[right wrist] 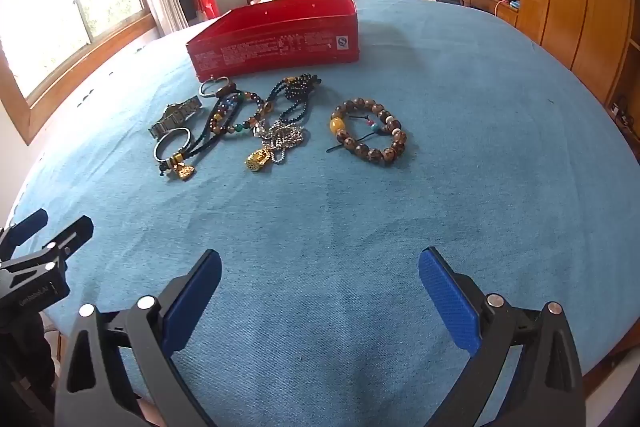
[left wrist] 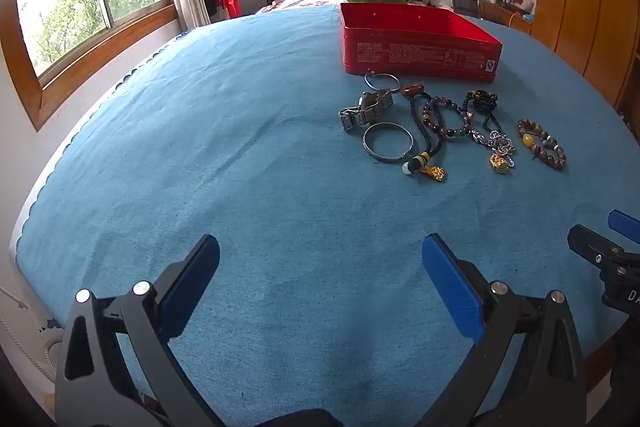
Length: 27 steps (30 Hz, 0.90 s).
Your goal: Organize jewelry
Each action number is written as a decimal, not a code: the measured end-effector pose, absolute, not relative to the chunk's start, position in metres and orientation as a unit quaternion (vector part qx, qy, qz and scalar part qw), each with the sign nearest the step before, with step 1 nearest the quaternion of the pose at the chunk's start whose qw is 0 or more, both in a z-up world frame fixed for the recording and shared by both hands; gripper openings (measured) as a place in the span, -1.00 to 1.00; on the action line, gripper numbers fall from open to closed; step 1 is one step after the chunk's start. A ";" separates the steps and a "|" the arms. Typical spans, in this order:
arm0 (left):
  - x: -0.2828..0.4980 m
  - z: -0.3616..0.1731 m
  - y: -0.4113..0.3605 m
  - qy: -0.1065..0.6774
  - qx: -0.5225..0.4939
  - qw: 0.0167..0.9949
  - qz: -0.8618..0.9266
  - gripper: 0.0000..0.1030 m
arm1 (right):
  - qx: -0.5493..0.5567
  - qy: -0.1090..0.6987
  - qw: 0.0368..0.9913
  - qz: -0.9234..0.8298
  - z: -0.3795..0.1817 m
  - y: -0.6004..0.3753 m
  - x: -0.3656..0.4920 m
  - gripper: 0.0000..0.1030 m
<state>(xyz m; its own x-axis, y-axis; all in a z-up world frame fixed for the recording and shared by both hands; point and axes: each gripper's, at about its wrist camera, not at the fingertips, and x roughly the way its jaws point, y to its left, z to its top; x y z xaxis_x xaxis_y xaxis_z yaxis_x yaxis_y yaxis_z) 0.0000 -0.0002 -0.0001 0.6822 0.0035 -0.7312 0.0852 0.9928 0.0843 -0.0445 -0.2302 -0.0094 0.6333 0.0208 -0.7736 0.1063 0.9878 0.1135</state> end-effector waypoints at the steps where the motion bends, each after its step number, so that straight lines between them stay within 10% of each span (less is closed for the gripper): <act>1: 0.000 0.000 0.000 0.398 0.056 0.915 -0.022 0.95 | 0.075 0.427 0.901 -0.023 -0.010 -0.230 -0.044 0.93; 27: 0.000 0.000 0.000 0.397 0.056 0.916 -0.023 0.95 | 0.073 0.426 0.901 -0.025 -0.011 -0.230 -0.042 0.93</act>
